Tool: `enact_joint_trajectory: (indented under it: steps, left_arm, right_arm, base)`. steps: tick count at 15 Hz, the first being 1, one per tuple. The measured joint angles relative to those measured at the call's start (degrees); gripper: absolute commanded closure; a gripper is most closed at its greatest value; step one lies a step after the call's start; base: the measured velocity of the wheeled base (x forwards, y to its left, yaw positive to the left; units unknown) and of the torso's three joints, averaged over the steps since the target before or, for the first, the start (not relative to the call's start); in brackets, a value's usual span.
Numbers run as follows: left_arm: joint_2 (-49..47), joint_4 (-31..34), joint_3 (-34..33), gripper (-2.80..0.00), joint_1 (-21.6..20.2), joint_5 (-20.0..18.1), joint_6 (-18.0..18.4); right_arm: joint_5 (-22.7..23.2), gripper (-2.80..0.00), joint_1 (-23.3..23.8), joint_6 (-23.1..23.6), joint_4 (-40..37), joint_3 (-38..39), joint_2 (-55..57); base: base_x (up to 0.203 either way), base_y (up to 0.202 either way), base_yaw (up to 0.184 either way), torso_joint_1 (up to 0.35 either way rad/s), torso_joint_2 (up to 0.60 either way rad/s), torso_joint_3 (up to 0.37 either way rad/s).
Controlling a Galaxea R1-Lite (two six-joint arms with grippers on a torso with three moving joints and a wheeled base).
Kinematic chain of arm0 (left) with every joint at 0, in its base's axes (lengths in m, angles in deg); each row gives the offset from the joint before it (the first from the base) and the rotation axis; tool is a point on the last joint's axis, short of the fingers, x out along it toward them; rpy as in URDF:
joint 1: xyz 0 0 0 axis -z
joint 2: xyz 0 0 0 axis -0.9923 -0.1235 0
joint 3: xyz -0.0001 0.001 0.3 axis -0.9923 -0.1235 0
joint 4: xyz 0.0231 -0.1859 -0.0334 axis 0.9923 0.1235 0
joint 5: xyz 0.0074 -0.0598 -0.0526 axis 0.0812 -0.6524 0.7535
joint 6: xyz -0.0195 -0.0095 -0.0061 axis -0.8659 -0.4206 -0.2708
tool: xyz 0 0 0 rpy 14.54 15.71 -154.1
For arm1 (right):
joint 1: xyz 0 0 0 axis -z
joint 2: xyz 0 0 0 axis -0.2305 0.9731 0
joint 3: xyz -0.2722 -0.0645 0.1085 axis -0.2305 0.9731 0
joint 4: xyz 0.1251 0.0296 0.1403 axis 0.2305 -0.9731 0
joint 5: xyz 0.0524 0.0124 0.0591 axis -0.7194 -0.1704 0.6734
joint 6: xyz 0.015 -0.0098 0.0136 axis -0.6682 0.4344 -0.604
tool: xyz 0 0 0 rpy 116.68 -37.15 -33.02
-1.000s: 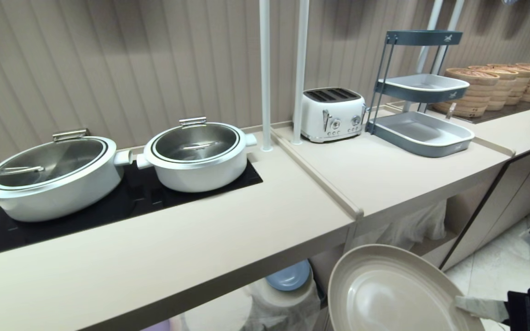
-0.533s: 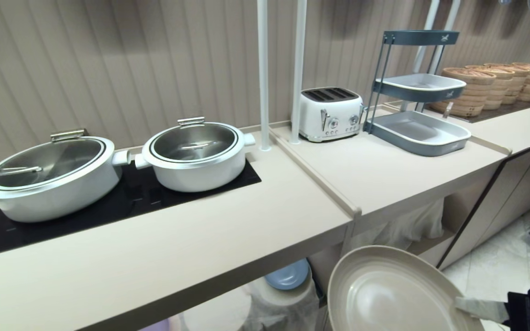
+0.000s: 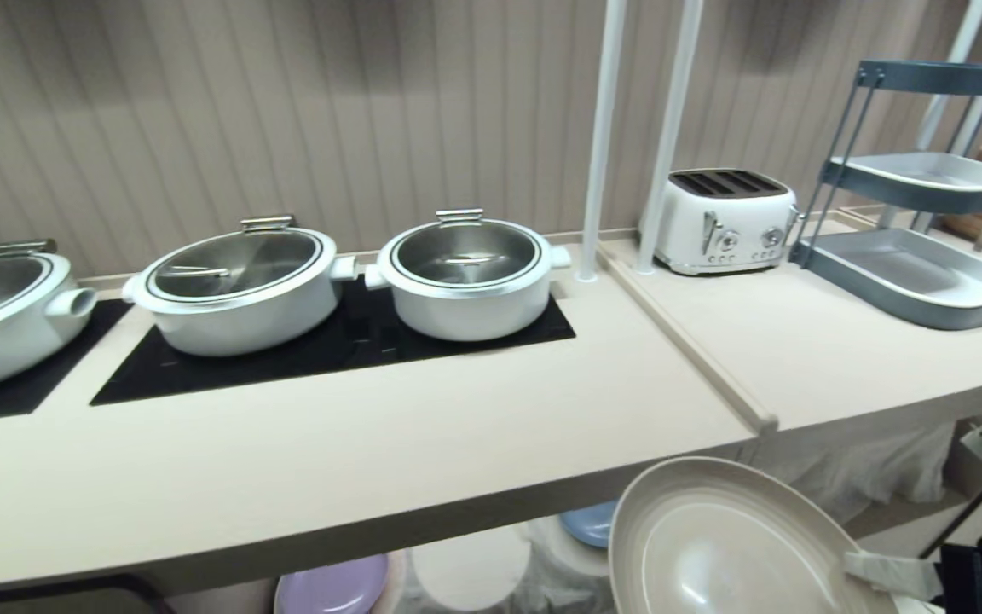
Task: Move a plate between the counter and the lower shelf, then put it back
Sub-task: Put the plate
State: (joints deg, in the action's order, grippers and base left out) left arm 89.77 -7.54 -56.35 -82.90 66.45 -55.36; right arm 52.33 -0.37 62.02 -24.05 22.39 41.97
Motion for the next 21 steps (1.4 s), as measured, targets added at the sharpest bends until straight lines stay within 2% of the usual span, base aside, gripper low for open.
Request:
enact_joint_trajectory:
  steps: [2,21]
  left_arm:
    - [0.0,-0.02,0.0,0.0,0.0,0.0,0.02]
    - [0.0,0.0,0.0,0.0,0.0,-0.02,0.02]
  right_arm:
    - [0.0,0.0,0.0,0.05,0.01,0.02,0.02]
    - [-0.2,0.0,-0.44,0.06,-0.03,-0.66,0.46]
  base:
    - [-0.001,-0.004,0.094,0.003,0.0,0.001]
    - [0.0,0.0,0.0,0.0,0.0,0.0]
